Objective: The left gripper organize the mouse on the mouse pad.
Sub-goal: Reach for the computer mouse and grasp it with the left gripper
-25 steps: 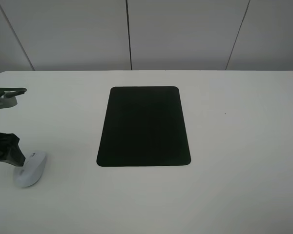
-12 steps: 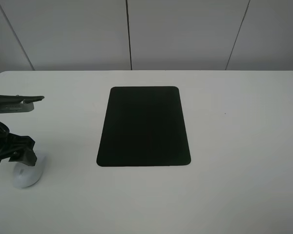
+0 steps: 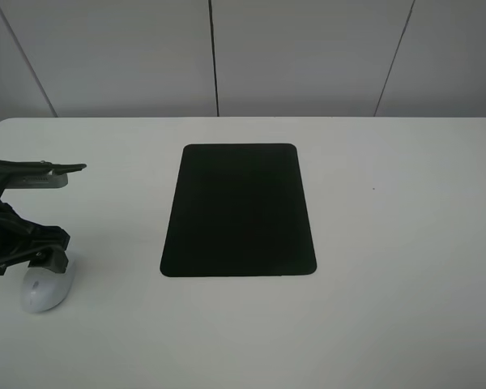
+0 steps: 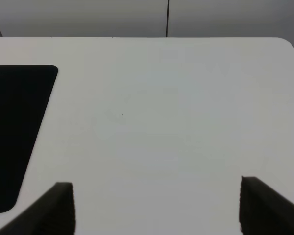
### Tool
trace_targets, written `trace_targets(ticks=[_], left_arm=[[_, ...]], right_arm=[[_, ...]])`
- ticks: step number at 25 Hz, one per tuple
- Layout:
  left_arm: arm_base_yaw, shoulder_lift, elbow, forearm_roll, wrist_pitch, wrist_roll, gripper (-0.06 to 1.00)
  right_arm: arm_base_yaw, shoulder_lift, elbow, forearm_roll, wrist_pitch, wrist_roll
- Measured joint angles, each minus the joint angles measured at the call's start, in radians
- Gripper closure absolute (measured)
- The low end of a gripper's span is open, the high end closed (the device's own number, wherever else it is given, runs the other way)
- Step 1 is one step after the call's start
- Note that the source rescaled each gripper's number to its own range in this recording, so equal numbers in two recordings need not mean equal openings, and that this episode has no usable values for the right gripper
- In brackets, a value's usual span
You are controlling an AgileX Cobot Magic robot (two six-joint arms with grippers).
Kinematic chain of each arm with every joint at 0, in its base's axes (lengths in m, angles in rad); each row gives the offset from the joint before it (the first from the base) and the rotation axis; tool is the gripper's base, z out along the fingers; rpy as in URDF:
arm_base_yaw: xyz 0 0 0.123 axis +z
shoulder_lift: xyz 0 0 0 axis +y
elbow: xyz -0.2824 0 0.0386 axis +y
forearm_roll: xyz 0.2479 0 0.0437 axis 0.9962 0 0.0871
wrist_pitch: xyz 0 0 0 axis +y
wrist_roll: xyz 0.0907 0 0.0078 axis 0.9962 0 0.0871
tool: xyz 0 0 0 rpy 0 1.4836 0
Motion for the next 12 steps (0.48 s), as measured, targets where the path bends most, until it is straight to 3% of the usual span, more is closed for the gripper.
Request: trace_targets(ticks=[12], left_arm=[[0.0, 0.106, 0.007, -0.064, -0.053, 0.047, -0.06]], right_arm=[[0.0, 0.0, 0.0, 0.0, 0.0, 0.0]])
